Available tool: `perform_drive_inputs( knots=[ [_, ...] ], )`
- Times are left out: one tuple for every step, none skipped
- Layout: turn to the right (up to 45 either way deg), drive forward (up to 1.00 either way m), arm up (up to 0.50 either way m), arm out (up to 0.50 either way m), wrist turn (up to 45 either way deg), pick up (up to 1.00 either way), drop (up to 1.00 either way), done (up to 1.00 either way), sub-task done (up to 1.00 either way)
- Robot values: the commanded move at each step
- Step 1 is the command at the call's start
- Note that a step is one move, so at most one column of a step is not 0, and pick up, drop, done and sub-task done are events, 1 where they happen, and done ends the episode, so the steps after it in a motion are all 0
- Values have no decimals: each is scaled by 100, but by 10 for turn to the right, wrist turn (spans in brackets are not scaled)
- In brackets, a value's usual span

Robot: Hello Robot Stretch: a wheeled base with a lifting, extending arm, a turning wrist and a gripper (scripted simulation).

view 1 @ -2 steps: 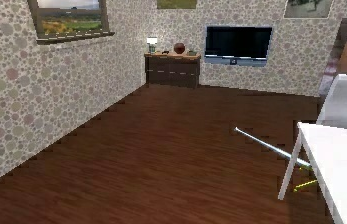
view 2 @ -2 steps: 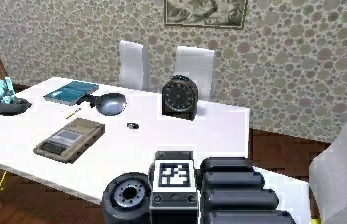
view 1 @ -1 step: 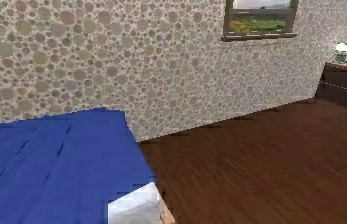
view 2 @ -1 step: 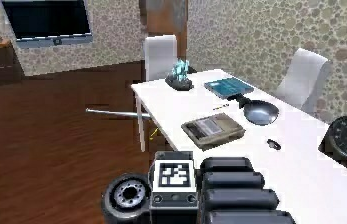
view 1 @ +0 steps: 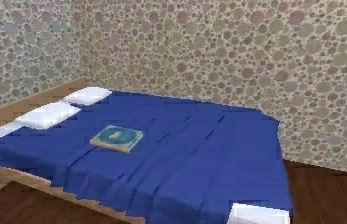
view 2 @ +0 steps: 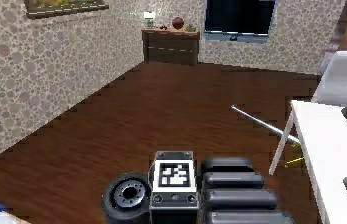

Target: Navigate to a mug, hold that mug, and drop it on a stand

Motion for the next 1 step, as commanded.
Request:
perform_drive_inputs(
  knots=[
    [-420, 0, 0, 0, 0, 0, 0, 0, 0]
  ],
)
